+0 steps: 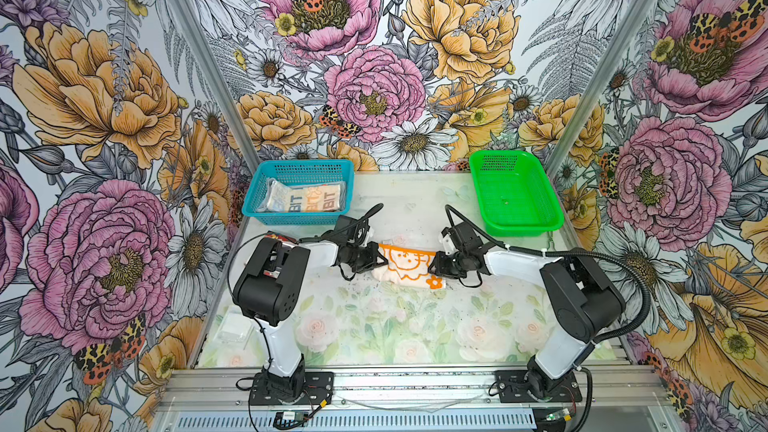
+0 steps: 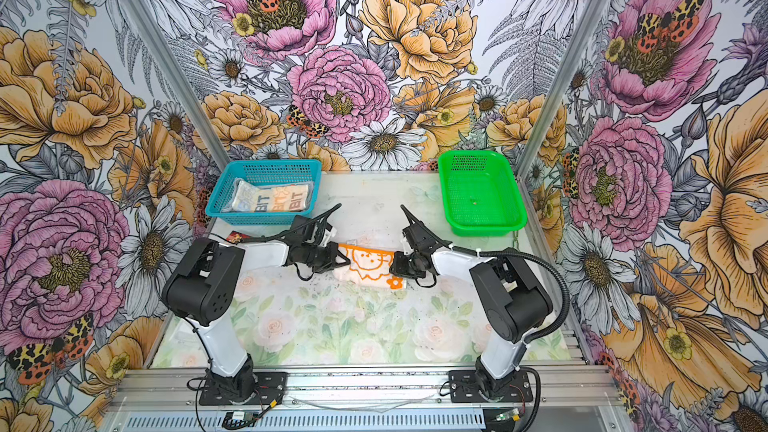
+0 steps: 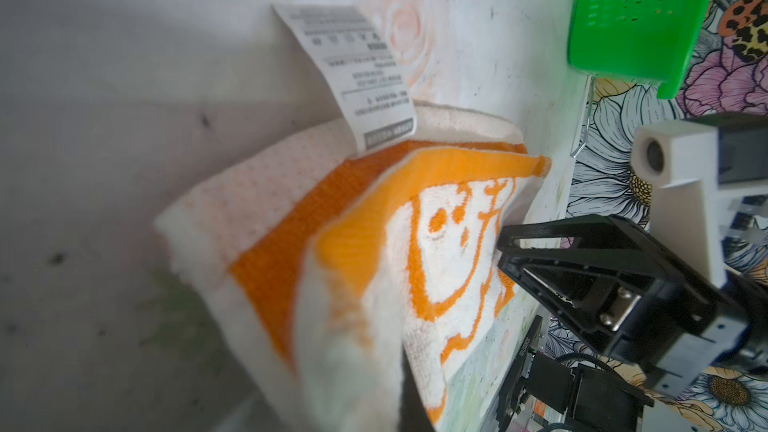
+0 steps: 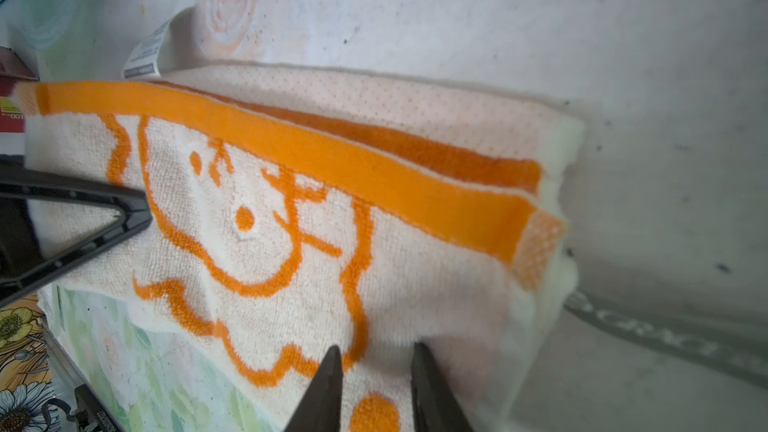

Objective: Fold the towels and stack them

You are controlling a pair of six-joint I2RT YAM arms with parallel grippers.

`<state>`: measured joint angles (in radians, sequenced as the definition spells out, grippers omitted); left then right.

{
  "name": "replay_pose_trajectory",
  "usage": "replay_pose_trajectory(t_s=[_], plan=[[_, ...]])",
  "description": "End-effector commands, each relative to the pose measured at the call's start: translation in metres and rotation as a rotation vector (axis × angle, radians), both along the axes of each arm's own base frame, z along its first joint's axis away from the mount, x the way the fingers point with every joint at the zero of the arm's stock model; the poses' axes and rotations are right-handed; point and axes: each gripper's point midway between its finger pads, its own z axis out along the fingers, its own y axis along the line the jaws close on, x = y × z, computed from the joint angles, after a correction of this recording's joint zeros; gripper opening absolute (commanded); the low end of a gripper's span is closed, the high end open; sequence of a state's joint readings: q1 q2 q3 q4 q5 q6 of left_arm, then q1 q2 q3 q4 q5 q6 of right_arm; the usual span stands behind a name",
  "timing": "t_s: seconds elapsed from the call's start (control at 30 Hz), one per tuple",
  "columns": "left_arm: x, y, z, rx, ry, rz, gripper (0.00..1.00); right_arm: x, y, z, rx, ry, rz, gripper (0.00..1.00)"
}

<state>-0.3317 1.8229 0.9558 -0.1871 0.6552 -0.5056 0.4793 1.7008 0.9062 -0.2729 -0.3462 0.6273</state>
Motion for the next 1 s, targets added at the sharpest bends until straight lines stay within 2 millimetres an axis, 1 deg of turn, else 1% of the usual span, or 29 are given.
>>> replay_pose_trajectory(t_s=[0.0, 0.03, 0.1, 0.13, 0.17, 0.23, 0.3, 0.37, 0.47, 0.53, 0.6, 0.67, 0.8, 0.97], plan=[[0.019, 0.007, 0.035, 0.042, -0.099, -0.004, 0.00, 0.011, -0.006, 0.035, -0.021, -0.130, 0.002, 0.38], [0.026, 0.010, 0.045, 0.072, -0.123, -0.001, 0.00, 0.013, -0.008, 0.044, -0.023, -0.163, -0.004, 0.41], [0.039, 0.015, 0.066, 0.139, -0.171, -0.009, 0.00, 0.018, -0.013, 0.060, -0.030, -0.225, -0.010, 0.53], [0.045, 0.018, 0.075, 0.182, -0.191, -0.015, 0.00, 0.021, -0.015, 0.070, -0.028, -0.255, -0.014, 0.88], [0.054, 0.020, 0.088, 0.213, -0.213, -0.016, 0.00, 0.022, -0.016, 0.077, -0.025, -0.276, -0.015, 0.99], [0.068, 0.028, 0.101, 0.285, -0.233, -0.014, 0.00, 0.023, -0.016, 0.090, -0.012, -0.310, -0.012, 0.99], [0.082, 0.036, 0.099, 0.381, -0.229, -0.025, 0.00, 0.022, -0.014, 0.100, 0.006, -0.332, -0.005, 0.99], [0.094, 0.042, 0.102, 0.468, -0.245, -0.028, 0.00, 0.019, -0.010, 0.111, 0.028, -0.355, 0.010, 0.99], [0.111, 0.046, 0.109, 0.536, -0.285, -0.016, 0.00, 0.015, -0.001, 0.129, 0.065, -0.390, 0.040, 0.99], [0.122, 0.046, 0.120, 0.569, -0.321, -0.012, 0.00, 0.012, 0.004, 0.140, 0.087, -0.412, 0.057, 0.99], [0.132, 0.051, 0.127, 0.628, -0.341, -0.017, 0.00, 0.010, 0.007, 0.147, 0.104, -0.420, 0.059, 0.99], [0.142, 0.060, 0.133, 0.708, -0.345, -0.035, 0.00, 0.008, 0.008, 0.151, 0.116, -0.422, 0.063, 0.99], [0.161, 0.086, 0.147, 0.865, -0.357, -0.034, 0.00, 0.002, 0.003, 0.148, 0.113, -0.414, 0.040, 1.00], [0.184, 0.115, 0.170, 0.987, -0.397, 0.032, 0.00, -0.005, -0.002, 0.145, 0.117, -0.406, 0.020, 1.00]])
